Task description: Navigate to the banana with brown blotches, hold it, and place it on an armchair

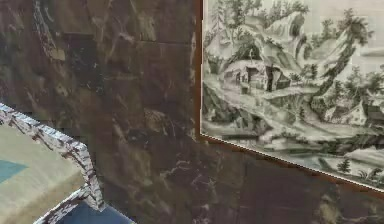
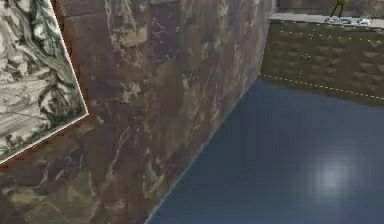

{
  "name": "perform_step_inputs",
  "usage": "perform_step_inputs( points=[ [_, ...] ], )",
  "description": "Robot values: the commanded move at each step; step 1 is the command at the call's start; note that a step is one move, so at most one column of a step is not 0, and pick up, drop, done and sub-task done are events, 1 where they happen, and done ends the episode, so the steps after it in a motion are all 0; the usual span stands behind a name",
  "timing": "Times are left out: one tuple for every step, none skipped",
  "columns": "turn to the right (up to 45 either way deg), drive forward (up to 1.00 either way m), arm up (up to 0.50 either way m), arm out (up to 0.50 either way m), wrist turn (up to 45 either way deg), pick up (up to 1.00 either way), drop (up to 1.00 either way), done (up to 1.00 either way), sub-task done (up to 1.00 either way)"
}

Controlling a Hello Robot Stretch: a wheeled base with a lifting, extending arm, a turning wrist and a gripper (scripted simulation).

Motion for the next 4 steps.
perform_step_inputs(
  points=[
    [-45.0, 0.00, 0.00, 0.00, 0.0, 0.00, 0.00, 0.00, 0.00],
    [-45.0, 0.00, 0.00, 0.00, 0.0, 0.00, 0.00, 0.00, 0.00],
    [-33.0, 0.00, 0.00, 0.00, 0.0, 0.00, 0.00, 0.00, 0.00],
    [-3.0, 0.00, 0.00, 0.00, 0.0, 0.00, 0.00, 0.00, 0.00]
  ],
)
